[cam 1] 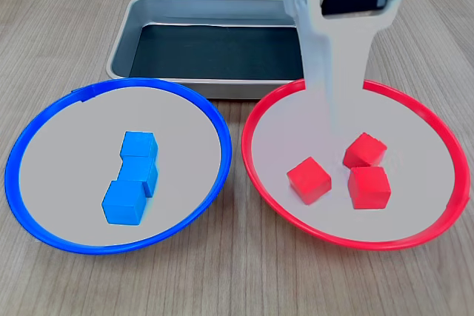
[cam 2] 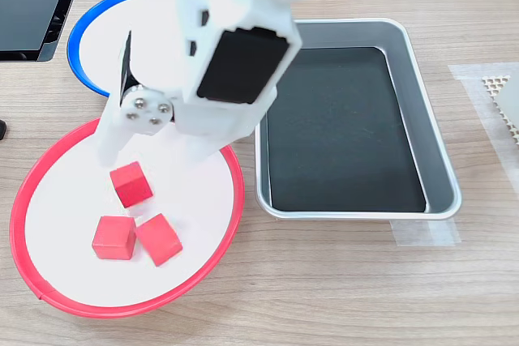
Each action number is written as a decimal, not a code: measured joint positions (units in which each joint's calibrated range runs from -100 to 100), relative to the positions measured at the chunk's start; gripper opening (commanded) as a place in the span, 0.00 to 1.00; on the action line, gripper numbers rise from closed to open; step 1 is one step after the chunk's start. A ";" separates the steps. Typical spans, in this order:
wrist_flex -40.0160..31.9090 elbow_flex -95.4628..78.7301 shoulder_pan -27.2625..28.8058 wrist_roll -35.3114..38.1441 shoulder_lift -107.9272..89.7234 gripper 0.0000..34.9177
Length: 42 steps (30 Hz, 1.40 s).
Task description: Move six blocks from tray to matching dishes
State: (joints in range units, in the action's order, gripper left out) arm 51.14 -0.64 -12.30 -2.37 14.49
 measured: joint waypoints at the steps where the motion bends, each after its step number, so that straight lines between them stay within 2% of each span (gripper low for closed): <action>1: -1.71 -3.27 0.53 0.05 -2.90 0.01; 5: -12.23 -21.14 2.83 0.20 -19.01 0.00; 7: -23.57 -42.38 4.42 0.15 -40.32 0.00; 10: -28.14 -64.70 5.04 0.05 -63.51 0.00; 11: -28.14 -67.51 5.49 0.05 -66.75 0.00; 12: -27.24 -79.58 7.35 0.05 -80.56 0.00; 16: -24.71 -87.11 8.41 0.68 -90.54 0.00; 17: -21.70 -91.38 9.82 0.93 -95.99 0.00; 20: -16.72 -98.37 9.56 2.34 -104.77 0.00; 25: -5.71 -99.36 10.35 2.44 -112.79 0.00; 42: -4.00 -99.36 9.73 1.61 -113.21 0.01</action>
State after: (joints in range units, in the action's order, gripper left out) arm 47.15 -100.00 -2.57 -0.76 -98.72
